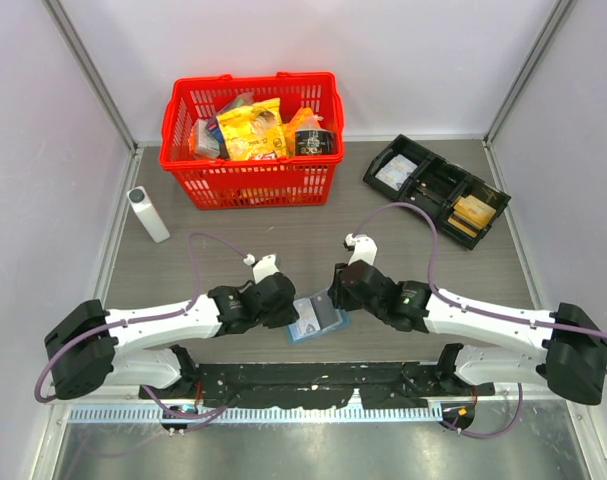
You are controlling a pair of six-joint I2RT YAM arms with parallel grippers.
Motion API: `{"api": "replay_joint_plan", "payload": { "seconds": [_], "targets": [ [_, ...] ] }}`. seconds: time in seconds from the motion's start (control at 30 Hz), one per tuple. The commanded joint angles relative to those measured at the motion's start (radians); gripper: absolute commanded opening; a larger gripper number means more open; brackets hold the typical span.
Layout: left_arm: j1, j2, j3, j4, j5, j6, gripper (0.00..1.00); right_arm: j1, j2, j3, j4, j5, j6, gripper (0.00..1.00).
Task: Take the credit cards out of the card holder
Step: Remove the credit card from the card holder.
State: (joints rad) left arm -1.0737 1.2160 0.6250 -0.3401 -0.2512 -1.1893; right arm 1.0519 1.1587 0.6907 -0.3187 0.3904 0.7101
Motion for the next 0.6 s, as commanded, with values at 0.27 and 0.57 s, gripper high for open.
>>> {"api": "replay_joint_plan", "payload": {
  "seconds": [0.27,0.57],
  "targets": [
    [-0.003,0.03,0.035,0.044,0.0,0.026,0.22,-0.062,0.064,-0.129,0.294,-0.225,0.041,0.33],
    [-0.003,0.027,0.024,0.055,0.006,0.023,0.22,-0.145,0.116,-0.158,0.219,-0.257,0.071,0.34]
  ]
}}
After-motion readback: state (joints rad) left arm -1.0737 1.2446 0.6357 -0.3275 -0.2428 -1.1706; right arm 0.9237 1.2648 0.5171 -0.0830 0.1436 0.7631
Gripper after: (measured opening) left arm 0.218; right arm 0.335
